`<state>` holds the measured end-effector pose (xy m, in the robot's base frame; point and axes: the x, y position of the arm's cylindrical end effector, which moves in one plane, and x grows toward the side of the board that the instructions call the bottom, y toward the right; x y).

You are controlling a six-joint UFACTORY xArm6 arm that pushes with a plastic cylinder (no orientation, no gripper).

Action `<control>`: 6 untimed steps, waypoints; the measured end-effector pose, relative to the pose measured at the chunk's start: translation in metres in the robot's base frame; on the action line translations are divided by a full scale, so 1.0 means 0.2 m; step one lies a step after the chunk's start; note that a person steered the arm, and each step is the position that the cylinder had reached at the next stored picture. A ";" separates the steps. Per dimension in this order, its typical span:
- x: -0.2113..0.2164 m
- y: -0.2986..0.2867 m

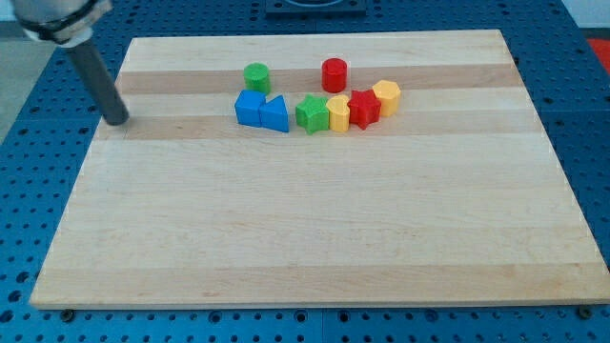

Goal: Push the green circle towards the left side of the red circle

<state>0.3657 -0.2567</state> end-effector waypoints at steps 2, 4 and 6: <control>-0.08 0.31; -0.17 0.44; -0.20 0.58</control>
<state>0.3262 -0.1400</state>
